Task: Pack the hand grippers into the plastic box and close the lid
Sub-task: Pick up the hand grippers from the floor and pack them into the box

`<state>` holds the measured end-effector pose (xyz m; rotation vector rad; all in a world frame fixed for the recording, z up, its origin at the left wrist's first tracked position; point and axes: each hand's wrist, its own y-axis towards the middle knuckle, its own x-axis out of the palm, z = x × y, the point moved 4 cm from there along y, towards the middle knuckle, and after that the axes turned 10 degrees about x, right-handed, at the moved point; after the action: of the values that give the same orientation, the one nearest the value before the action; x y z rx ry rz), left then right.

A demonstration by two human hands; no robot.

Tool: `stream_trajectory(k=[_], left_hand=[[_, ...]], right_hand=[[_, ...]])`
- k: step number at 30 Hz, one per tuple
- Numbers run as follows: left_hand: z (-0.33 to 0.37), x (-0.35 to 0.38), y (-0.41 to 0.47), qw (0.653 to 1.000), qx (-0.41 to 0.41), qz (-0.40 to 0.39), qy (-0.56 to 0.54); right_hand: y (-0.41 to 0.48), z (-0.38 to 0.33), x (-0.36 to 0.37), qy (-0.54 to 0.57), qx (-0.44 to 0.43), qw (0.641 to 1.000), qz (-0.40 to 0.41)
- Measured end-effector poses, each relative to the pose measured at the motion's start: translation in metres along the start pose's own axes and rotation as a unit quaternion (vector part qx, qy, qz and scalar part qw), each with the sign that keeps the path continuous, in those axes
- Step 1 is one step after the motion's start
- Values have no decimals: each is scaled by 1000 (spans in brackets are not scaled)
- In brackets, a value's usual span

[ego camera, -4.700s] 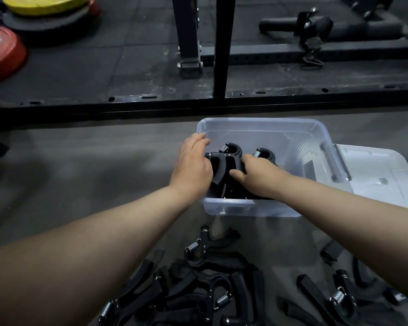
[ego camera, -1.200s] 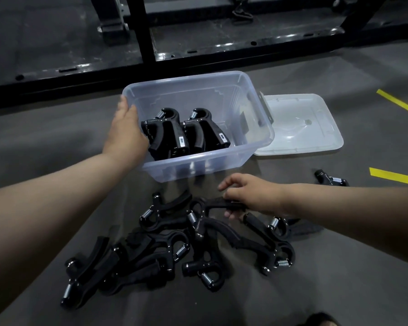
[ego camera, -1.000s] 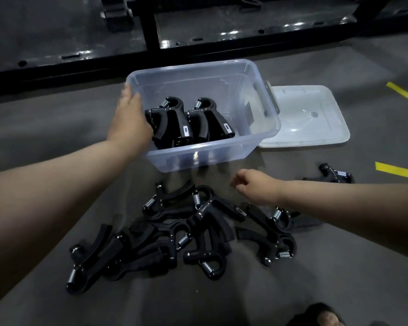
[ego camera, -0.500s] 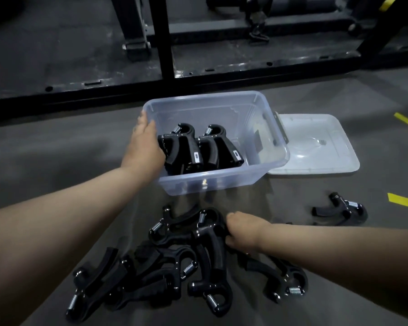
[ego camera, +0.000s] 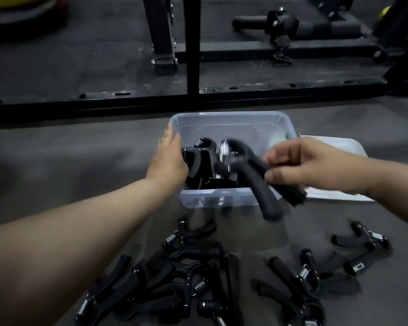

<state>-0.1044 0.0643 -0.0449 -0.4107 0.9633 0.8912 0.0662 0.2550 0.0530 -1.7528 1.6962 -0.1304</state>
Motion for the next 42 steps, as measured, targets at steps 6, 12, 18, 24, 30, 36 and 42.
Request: stream_trajectory(k=[6, 12, 18, 24, 30, 36, 42], left_hand=[[2, 0, -2, 1000, -2, -6, -1], [1, 1, 0, 1000, 9, 0, -2], [-3, 2, 3, 1000, 7, 0, -3], [0, 1, 1, 1000, 8, -1, 2], [-1, 2, 1, 1000, 1, -2, -2], [-1, 1, 0, 1000, 1, -3, -2], [1, -1, -2, 1000, 5, -3, 3]], right_hand=[[75, 34, -23, -59, 121, 956, 262], [115, 53, -13, -206, 134, 937, 250], [120, 58, -11, -232, 124, 941, 212], [122, 64, -1, -192, 135, 954, 188], [123, 63, 5, -227, 139, 942, 204], [122, 64, 10, -221, 138, 941, 215], [98, 53, 21, -211, 47, 940, 265]])
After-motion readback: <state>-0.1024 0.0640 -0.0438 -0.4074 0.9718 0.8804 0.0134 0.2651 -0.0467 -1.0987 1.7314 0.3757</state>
